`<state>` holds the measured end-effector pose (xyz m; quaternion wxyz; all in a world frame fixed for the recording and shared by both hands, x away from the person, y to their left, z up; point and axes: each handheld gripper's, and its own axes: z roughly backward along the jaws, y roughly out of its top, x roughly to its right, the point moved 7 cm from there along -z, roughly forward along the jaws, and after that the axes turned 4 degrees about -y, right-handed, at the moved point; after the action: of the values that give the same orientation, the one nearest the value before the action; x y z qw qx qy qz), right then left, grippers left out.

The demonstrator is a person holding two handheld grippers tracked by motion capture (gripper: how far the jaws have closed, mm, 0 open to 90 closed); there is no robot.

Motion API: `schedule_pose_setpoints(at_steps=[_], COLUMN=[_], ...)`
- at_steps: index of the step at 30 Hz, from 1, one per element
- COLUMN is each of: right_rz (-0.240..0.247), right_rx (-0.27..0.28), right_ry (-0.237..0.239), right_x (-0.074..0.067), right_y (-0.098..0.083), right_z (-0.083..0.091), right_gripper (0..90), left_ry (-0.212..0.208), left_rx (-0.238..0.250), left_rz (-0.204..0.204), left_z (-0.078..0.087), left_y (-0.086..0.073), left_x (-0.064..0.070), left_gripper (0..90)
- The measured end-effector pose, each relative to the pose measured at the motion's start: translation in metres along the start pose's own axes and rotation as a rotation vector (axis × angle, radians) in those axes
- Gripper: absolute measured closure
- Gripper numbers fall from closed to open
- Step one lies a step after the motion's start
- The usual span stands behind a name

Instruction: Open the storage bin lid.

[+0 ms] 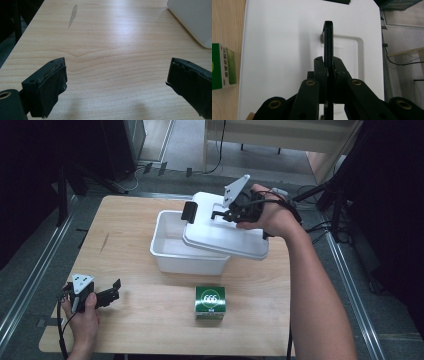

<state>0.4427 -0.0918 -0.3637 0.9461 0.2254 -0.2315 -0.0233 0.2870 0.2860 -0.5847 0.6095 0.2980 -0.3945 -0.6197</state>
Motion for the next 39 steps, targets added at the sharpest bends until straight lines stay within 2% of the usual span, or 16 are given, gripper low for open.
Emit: schedule_pose_setpoints(at_steps=[3, 10, 15, 17, 22, 24, 32, 36, 39], right_rz=[-0.012, -0.034, -0.073, -0.072, -0.108, -0.108, -0.17, -0.186, -0.179], right_rx=[-0.01, -0.029, -0.047, -0.05, -0.073, -0.076, -0.106, -0.118, -0.125], right_ry=[-0.008, -0.021, -0.03, -0.032, -0.042, -0.042, -0.044, -0.042, -0.039], right_x=[-0.001, -0.001, 0.0, 0.0, -0.002, -0.002, -0.009, -0.014, -0.018], right_y=[-0.016, -0.038, -0.062, -0.066, -0.093, -0.096, -0.137, -0.15, -0.156], right_z=[0.007, 0.015, 0.024, 0.024, 0.032, 0.032, 0.035, 0.032, 0.029], right_gripper=[84.7, 84.7, 84.7, 84.6, 84.7, 84.7, 84.6, 84.6, 84.6], left_ry=[-0.003, -0.006, -0.008, -0.009, -0.008, -0.008, -0.006, -0.006, -0.006], left_rx=[-0.003, -0.002, 0.0, -0.001, -0.002, -0.004, -0.003, -0.003, -0.003], left_rz=[0.002, 0.003, 0.005, 0.004, 0.004, 0.002, -0.002, -0.001, -0.002], left_z=[0.0, 0.0, 0.0, 0.0, 0.0, 0.0, 0.0, 0.0, 0.0], left_y=[0.0, 0.0, 0.0, 0.0, 0.0, -0.001, -0.001, -0.001, -0.001], left_x=[-0.001, -0.001, -0.001, -0.001, 0.0, 0.0, 0.0, 0.0, 0.0], left_gripper=[3.1, 3.1, 3.1, 3.1, 3.1, 3.1, 3.1, 3.1, 3.1])
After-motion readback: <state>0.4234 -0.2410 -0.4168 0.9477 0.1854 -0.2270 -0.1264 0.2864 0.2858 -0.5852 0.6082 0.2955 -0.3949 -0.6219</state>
